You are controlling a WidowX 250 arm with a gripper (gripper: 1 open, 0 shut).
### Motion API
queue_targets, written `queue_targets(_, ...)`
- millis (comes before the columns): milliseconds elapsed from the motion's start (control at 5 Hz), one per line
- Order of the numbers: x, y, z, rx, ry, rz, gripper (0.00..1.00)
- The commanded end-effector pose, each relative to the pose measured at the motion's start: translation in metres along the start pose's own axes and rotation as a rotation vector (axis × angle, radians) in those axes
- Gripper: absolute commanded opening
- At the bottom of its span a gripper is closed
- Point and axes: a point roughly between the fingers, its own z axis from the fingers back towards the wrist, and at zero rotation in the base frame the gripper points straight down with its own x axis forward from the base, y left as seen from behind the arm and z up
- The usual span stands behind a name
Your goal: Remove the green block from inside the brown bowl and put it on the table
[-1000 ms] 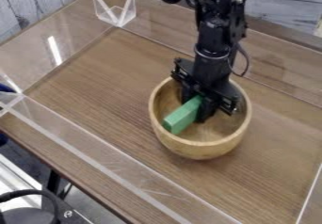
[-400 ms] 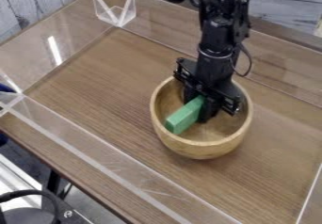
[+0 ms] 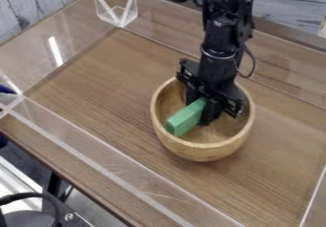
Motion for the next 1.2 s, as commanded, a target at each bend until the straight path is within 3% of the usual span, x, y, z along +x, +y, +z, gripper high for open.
queue_targets(0,-0.004,-0.011,-0.009,-0.028,0.046,-0.039,0.0)
queue_targets(600,-0.003,0.001,0.045,-0.011,-0.049,-0.005,0.0)
queue_targets(1000,0.007,0.036,0.102,0.018,-0.153,0.09,0.0)
